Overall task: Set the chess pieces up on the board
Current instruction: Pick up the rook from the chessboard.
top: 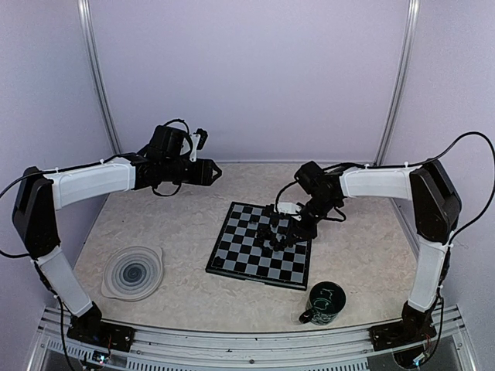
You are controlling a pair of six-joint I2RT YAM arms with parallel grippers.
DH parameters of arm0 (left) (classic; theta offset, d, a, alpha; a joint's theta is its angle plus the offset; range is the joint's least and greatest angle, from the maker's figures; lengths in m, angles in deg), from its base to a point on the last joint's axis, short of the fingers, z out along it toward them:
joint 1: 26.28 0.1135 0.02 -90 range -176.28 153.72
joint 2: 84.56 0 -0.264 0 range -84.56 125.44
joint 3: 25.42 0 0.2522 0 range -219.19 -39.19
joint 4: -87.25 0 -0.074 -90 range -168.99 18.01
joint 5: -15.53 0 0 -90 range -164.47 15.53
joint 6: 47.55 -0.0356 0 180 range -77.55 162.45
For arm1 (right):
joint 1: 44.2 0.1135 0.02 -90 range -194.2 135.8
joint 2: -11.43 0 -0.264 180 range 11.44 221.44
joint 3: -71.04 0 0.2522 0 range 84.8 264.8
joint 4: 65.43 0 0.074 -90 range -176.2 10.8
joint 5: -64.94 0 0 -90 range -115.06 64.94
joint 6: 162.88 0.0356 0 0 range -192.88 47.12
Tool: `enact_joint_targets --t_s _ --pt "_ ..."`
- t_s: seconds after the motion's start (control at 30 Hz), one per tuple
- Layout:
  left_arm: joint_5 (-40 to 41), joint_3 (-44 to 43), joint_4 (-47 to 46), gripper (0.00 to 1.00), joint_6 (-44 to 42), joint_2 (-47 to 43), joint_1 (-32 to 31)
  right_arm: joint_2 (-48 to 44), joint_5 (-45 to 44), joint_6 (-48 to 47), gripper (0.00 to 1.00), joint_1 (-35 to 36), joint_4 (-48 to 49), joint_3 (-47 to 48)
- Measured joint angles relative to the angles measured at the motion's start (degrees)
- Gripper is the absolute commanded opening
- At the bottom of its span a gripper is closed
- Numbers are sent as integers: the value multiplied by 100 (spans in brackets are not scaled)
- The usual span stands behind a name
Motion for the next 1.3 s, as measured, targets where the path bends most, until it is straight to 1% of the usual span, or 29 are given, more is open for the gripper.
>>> enact_joint_targets --t_s 0.33,0.67,0.87,1.07,1.2,1.3 --pt "-26 0 2 61 13 2 0 103 37 4 29 48 -50 76" --pt "-44 -2 15 61 15 2 0 225 33 48 11 98 -63 179" --pt "-48 -11 44 62 15 4 0 177 31 66 9 98 -125 184" --pt "-94 -11 48 62 15 13 0 -391 109 63 9 98 -221 101" --pt "-127 -11 48 62 22 20 0 -1075 240 -24 9 98 -127 -442" --pt "-133 -17 50 62 33 44 0 -1320 385 -129 9 98 -170 -861"
